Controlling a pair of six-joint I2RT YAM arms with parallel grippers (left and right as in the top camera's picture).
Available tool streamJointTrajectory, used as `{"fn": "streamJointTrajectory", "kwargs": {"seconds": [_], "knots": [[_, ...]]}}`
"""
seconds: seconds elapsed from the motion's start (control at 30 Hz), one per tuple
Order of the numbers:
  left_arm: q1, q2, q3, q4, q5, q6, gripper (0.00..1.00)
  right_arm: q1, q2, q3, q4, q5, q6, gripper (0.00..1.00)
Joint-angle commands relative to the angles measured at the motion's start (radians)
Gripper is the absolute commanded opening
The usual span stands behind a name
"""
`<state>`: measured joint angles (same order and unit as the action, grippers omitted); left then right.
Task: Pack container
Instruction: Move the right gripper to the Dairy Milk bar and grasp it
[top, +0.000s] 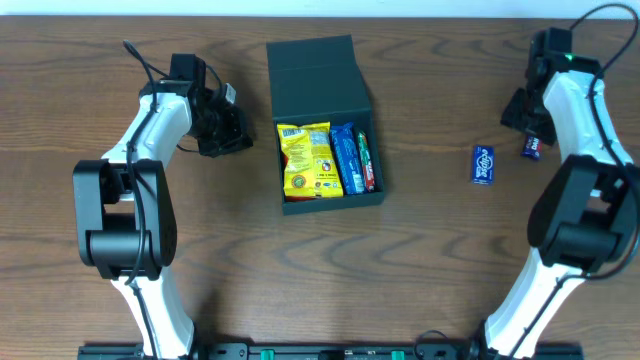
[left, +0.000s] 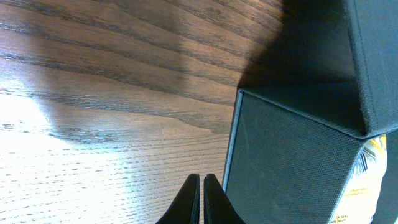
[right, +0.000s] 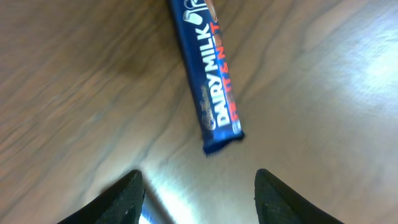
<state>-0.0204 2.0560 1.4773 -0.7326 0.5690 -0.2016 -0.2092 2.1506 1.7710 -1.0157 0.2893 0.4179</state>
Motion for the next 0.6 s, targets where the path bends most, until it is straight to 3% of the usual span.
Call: {"fn": "streamJointTrajectory", "kwargs": {"seconds": [0.0,0.57], "knots": [[0.000,0.016,0.010,-0.004,-0.003,0.022,0.06,-0.039,0.051,-0.010,0.021,-0.070,0.006,0.57],[0.000,0.016,0.010,-0.007,-0.002,0.019,0.06,-0.124,0.115,-0.010,0.193,-0.219,-0.143,0.54]]}}
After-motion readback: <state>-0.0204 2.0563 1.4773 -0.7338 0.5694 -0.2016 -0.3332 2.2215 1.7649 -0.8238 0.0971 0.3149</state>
